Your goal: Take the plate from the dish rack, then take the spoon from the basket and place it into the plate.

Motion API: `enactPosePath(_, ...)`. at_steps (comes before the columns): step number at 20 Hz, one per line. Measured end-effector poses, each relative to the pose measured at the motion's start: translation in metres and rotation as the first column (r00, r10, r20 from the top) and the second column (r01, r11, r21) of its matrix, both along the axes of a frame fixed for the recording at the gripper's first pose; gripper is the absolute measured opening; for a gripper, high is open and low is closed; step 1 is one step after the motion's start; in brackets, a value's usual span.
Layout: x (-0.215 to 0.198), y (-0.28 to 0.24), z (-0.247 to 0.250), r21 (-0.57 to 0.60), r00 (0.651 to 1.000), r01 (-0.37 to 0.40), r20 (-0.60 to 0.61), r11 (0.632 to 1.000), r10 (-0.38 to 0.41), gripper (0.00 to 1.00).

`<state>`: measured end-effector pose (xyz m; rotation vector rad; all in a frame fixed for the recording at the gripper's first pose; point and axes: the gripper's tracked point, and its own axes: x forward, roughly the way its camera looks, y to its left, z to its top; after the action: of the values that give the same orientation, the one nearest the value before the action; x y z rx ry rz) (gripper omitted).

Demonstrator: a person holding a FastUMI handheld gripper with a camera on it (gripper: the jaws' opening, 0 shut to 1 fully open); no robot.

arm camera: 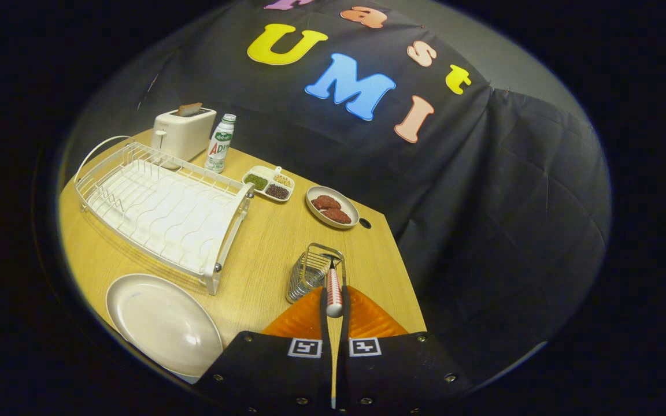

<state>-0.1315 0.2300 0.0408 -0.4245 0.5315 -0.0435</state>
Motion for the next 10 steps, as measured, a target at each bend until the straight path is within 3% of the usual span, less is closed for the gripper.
enactPosePath(10, -0.061, 0.083, 0.021, 0.006, 0.971, -0.233, 0.048, 0.972, 0.233, 0.03)
